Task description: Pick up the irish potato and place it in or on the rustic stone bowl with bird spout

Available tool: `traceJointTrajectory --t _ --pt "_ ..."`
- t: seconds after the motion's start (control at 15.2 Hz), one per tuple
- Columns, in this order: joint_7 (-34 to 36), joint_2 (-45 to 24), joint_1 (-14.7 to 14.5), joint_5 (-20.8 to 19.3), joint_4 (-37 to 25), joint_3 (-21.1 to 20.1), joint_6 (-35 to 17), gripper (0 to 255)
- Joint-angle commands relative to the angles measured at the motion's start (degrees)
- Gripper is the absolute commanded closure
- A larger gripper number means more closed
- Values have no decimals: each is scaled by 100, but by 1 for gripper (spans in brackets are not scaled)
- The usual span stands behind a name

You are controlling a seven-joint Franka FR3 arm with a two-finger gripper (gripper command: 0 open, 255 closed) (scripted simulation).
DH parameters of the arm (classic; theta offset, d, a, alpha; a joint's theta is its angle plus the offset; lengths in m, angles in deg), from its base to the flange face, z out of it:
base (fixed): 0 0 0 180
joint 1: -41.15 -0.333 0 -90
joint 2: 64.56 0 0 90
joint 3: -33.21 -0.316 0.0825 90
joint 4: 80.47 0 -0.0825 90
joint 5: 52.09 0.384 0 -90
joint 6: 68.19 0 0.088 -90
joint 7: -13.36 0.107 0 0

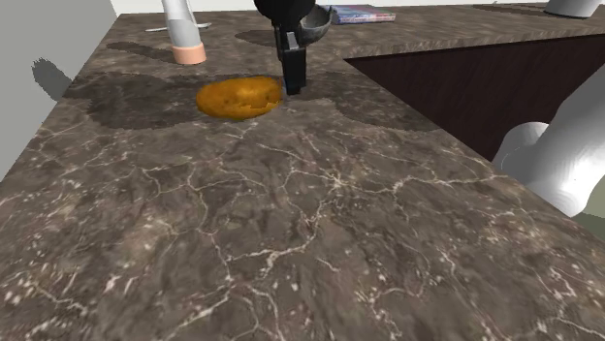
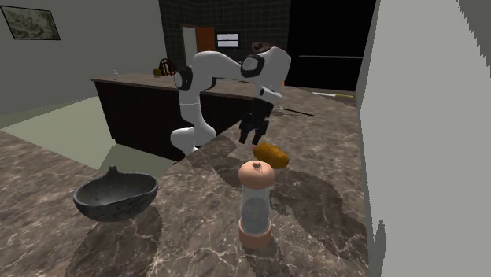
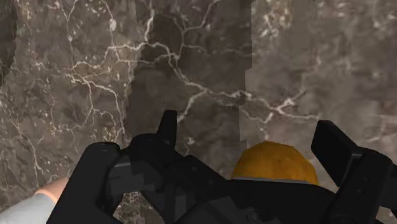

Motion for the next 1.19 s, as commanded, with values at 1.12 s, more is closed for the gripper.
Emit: traceJointTrajectory --t 1.12 --pt "87 -435 -180 -484 121 -332 -429 0"
